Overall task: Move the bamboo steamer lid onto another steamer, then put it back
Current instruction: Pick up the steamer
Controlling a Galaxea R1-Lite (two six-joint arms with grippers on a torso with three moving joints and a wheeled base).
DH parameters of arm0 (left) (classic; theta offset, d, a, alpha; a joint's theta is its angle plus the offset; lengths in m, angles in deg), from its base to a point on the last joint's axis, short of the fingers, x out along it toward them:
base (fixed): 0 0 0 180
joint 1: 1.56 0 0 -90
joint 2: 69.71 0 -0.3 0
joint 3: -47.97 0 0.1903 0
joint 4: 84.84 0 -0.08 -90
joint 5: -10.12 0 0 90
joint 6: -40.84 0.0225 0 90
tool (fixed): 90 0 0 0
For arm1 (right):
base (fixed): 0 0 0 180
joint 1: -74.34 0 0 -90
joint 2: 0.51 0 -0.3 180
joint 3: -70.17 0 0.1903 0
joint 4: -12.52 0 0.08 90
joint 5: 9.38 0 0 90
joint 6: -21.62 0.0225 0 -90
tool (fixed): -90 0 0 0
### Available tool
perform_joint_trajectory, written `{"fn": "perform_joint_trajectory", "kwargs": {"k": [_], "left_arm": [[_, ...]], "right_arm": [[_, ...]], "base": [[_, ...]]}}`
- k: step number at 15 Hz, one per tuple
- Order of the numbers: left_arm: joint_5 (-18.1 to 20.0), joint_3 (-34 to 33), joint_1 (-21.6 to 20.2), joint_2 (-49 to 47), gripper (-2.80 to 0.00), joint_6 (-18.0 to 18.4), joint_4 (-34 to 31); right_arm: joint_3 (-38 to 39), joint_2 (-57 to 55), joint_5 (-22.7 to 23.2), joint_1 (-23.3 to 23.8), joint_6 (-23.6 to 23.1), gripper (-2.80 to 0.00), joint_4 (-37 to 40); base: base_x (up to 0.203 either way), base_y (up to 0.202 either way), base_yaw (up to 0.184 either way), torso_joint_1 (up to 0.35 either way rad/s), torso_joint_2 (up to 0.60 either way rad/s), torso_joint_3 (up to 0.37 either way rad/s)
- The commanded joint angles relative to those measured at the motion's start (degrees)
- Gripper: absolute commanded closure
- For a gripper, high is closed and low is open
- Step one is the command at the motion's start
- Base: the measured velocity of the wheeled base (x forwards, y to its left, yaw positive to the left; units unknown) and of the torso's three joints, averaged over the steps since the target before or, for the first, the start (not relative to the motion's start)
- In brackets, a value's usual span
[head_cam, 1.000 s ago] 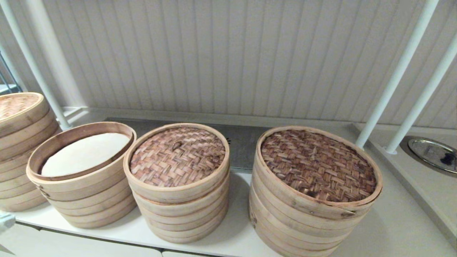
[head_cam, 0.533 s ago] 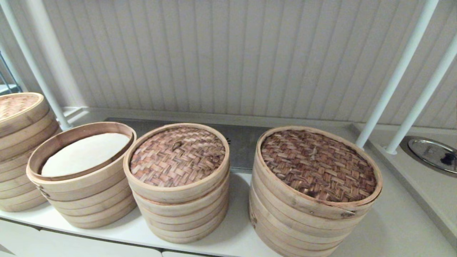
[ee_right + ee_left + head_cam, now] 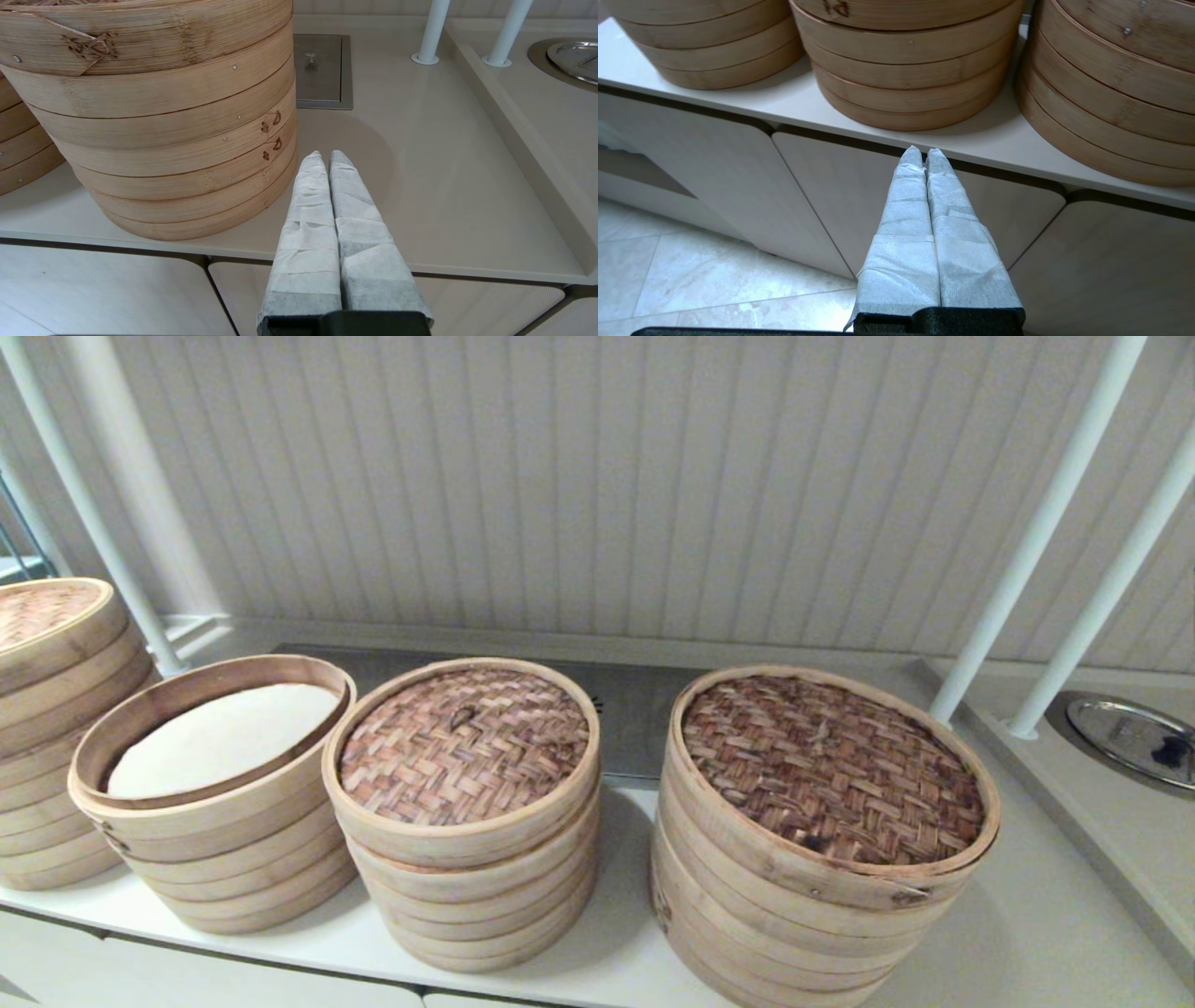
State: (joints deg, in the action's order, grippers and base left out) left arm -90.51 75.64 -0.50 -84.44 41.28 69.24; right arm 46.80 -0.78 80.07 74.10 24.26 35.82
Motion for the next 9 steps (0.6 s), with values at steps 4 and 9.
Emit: {"fn": "perform_joint_trajectory", "kwargs": {"k": [4, 9], "left_arm": [[2.0, -0.4, -2.1, 4.3, 0.0, 0.0, 0.0], [9.4, -0.2, -1.4, 12.7, 0.0, 0.1, -5.8]], "right_arm": [[0.2, -0.1, 0.0, 0.0, 0.0, 0.0, 0.0], [0.2, -0.1, 0.0, 0.0, 0.0, 0.0, 0.0]], "base": [[0.0, 0.0, 0.0, 0.0, 0.0, 0.0], [0.0, 0.0, 0.0, 0.0, 0.0, 0.0]]}}
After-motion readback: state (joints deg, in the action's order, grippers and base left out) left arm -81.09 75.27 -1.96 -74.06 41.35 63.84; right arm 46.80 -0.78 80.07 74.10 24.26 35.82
